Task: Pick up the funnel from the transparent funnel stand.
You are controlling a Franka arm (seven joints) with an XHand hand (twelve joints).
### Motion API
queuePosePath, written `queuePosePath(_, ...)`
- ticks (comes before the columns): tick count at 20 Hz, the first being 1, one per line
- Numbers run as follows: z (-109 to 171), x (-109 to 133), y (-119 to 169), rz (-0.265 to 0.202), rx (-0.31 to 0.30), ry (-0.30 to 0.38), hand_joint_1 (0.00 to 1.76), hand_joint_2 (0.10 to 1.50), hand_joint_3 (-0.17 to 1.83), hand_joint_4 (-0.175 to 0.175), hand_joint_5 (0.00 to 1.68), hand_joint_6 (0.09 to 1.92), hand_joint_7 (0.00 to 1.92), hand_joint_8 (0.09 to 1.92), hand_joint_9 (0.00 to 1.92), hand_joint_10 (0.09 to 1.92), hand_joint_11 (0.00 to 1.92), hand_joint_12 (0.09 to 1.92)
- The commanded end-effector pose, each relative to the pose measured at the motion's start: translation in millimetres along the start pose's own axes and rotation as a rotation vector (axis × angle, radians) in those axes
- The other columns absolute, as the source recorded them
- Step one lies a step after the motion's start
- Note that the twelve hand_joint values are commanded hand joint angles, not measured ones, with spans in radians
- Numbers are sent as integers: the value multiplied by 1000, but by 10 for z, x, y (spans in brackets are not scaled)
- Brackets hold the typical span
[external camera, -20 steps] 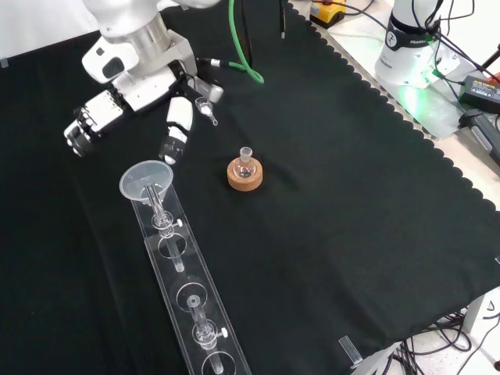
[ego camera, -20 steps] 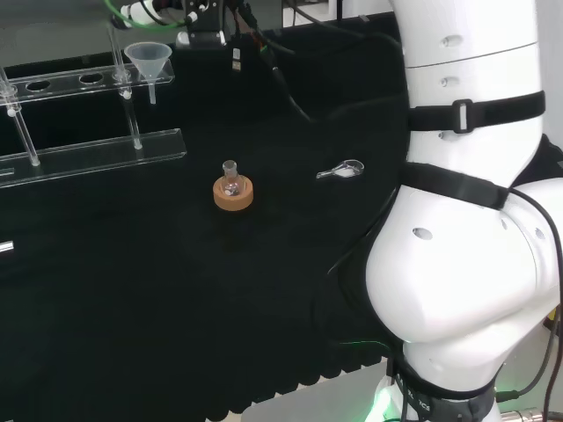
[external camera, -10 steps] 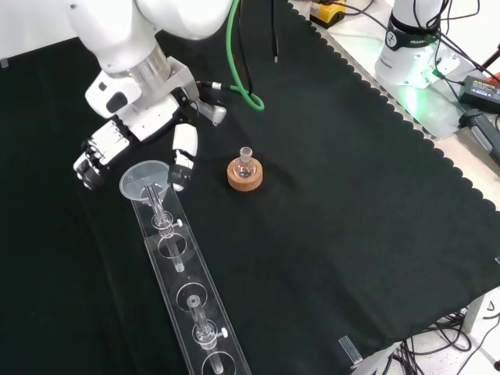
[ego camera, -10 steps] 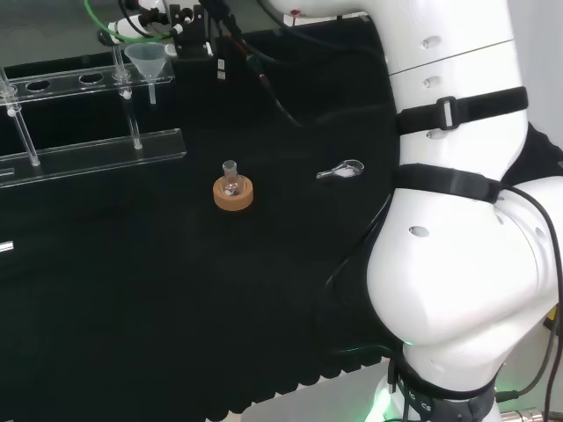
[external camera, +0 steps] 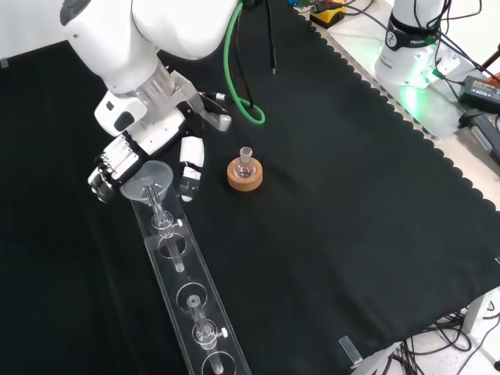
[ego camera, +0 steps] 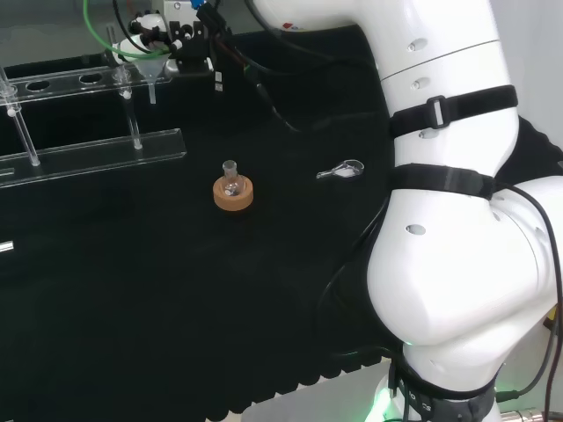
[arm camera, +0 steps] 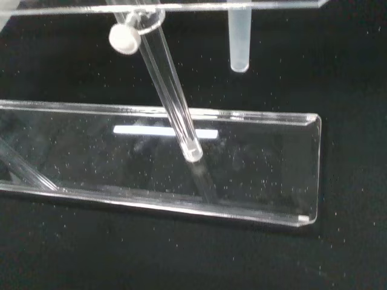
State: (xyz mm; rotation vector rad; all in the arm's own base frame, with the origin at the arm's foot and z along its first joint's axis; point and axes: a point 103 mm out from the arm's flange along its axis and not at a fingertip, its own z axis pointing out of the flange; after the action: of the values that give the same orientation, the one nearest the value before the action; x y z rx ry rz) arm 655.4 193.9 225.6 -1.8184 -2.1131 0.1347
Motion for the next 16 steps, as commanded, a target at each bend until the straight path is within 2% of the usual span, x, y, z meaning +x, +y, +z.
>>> queuePosePath(1, 37, -164, -22, 14, 14, 13, 164, 823, 132, -3, 0, 87, 0, 87, 0, 87, 0, 1269)
queuePosePath(4, 59, -131, 18, 19, 15, -26, 162, 828, 124, -5, 0, 87, 0, 87, 17, 87, 0, 1310)
queuePosePath(6, 87, -73, 83, 31, -2, -46, 152, 833, 115, -16, 0, 87, 0, 87, 89, 87, 0, 1455)
queuePosePath(9, 76, -173, 60, 36, -9, -40, 140, 854, 77, -24, 0, 87, 6, 87, 23, 476, 3, 1588)
queuePosePath(13, 77, -198, 64, 37, -5, -55, 136, 861, 62, -32, 25, 87, 71, 87, 0, 805, 84, 1613)
queuePosePath(14, 88, -167, 91, 40, -4, -64, 134, 863, 58, -35, 47, 87, 66, 141, 0, 885, 122, 1604)
queuePosePath(16, 120, -105, 146, 39, -17, -87, 133, 865, 49, -44, 124, 87, 22, 473, 78, 992, 234, 1563)
